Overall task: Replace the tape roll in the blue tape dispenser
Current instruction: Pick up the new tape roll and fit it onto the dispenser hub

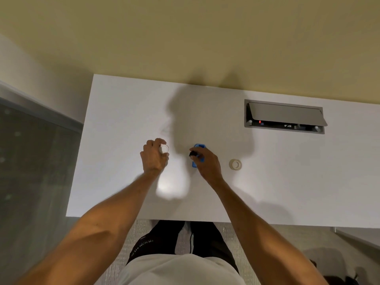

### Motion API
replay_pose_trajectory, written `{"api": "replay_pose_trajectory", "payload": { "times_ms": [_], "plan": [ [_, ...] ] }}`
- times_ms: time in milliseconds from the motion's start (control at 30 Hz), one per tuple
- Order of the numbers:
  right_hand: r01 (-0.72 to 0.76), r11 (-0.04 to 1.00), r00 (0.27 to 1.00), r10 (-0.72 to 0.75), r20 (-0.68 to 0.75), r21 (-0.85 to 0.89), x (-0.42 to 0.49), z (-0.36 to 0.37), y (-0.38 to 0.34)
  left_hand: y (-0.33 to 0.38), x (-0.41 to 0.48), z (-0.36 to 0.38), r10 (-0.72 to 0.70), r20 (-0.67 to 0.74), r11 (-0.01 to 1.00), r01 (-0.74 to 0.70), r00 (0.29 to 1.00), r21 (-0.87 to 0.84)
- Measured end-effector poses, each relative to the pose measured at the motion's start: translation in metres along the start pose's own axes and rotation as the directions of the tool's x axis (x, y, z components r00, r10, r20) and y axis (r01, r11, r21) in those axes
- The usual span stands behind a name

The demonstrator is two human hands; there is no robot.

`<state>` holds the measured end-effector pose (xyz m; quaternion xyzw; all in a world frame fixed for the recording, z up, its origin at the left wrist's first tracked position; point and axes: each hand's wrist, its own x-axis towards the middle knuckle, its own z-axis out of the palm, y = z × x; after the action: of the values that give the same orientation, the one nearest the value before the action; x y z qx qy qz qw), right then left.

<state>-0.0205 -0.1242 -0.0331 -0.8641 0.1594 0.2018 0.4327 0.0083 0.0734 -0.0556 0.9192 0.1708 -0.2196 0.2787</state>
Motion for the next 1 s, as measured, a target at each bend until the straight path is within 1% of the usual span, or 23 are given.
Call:
{"api": "replay_pose_trajectory", "payload": {
  "times_ms": [200,333,400,500,567,633,733,833,1000],
  "plan": [
    [-0.007,1.000,1.000,0.007,0.029,-0.015,-0.005,-0.003,0.001,0.000,-0.009,0.000,-0.046,-0.005,0.998,0.046,0.999,-0.044],
    [0.009,1.000,0.999,-0.009,0.034,-0.014,-0.010,-0.010,-0.001,0.008,-0.025,-0.001,-0.070,-0.059,0.993,0.064,0.996,-0.095],
    [0.023,1.000,0.999,-0.023,0.031,-0.015,-0.011,-0.015,-0.002,0.016,-0.035,-0.001,-0.055,-0.085,0.988,0.042,0.995,-0.145],
    [0.043,0.999,0.998,-0.042,0.036,-0.025,-0.014,-0.022,-0.004,0.029,-0.050,-0.001,0.009,-0.080,0.963,-0.030,0.997,-0.267],
    [0.068,0.997,0.997,-0.067,0.030,-0.022,-0.015,-0.028,-0.004,0.038,-0.059,0.002,0.064,-0.039,0.930,-0.073,0.997,-0.360],
    [0.104,0.994,0.994,-0.104,0.020,-0.011,-0.017,-0.035,-0.004,0.049,-0.065,0.004,0.111,0.046,0.891,-0.078,0.993,-0.448],
    [0.145,0.989,0.989,-0.145,-0.009,-0.005,-0.022,-0.044,-0.001,0.065,-0.071,0.007,0.167,0.177,0.861,-0.056,0.970,-0.505],
    [0.164,0.986,0.985,-0.166,-0.042,-0.031,-0.027,-0.054,0.004,0.077,-0.078,0.011,0.190,0.209,0.819,-0.038,0.959,-0.573],
    [0.194,0.980,0.976,-0.197,-0.094,-0.034,-0.033,-0.067,0.013,0.085,-0.090,0.017,0.206,0.233,0.775,-0.013,0.950,-0.632]
  ]
}}
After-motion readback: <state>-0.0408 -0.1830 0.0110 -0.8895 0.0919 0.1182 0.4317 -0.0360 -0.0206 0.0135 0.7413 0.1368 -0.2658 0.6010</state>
